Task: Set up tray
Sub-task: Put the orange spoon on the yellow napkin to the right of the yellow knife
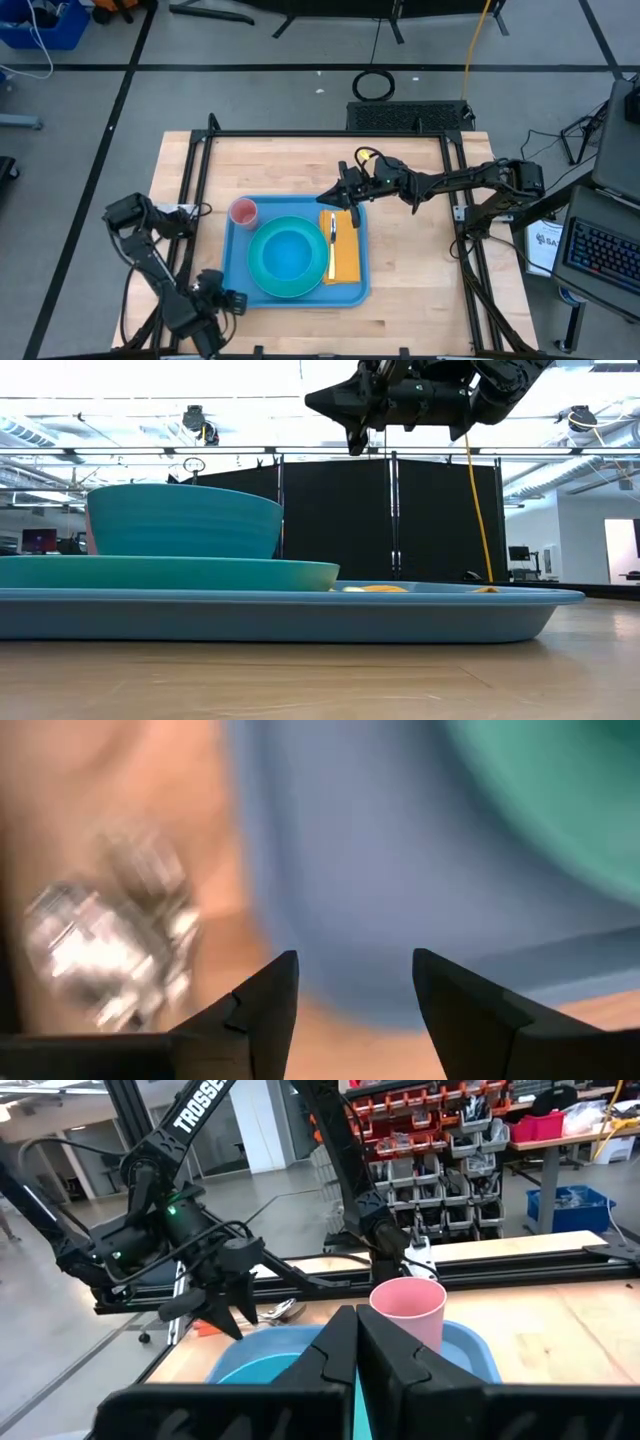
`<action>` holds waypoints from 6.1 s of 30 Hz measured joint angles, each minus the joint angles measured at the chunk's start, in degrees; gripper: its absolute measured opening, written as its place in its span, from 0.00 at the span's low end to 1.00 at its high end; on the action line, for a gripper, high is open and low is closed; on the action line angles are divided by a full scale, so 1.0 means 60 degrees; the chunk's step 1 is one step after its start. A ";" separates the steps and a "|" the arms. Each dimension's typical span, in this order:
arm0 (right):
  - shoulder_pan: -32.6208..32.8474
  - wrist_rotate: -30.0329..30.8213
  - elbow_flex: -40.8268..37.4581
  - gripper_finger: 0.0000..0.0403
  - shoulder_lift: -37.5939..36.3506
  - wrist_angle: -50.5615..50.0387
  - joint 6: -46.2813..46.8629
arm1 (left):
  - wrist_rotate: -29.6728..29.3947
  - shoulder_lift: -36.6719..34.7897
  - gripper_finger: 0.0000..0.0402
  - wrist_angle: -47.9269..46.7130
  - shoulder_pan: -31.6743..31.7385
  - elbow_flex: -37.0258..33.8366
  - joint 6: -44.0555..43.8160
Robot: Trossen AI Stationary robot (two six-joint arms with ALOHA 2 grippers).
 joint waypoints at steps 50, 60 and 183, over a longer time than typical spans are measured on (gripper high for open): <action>0.0001 -0.0209 0.0004 0.00 0.0000 0.0993 -0.0278 | 0.3865 0.0900 0.50 0.0736 -0.0801 0.0237 -0.0363; 0.0230 -0.0217 0.0004 0.00 0.0000 0.0986 -0.0299 | 0.4078 0.0900 0.32 0.0565 -0.0780 0.0240 -0.0420; 0.1140 -0.0182 0.0004 0.00 0.0000 0.0705 -0.0324 | 0.3629 0.1570 0.02 0.1516 -0.1102 0.0211 -0.0385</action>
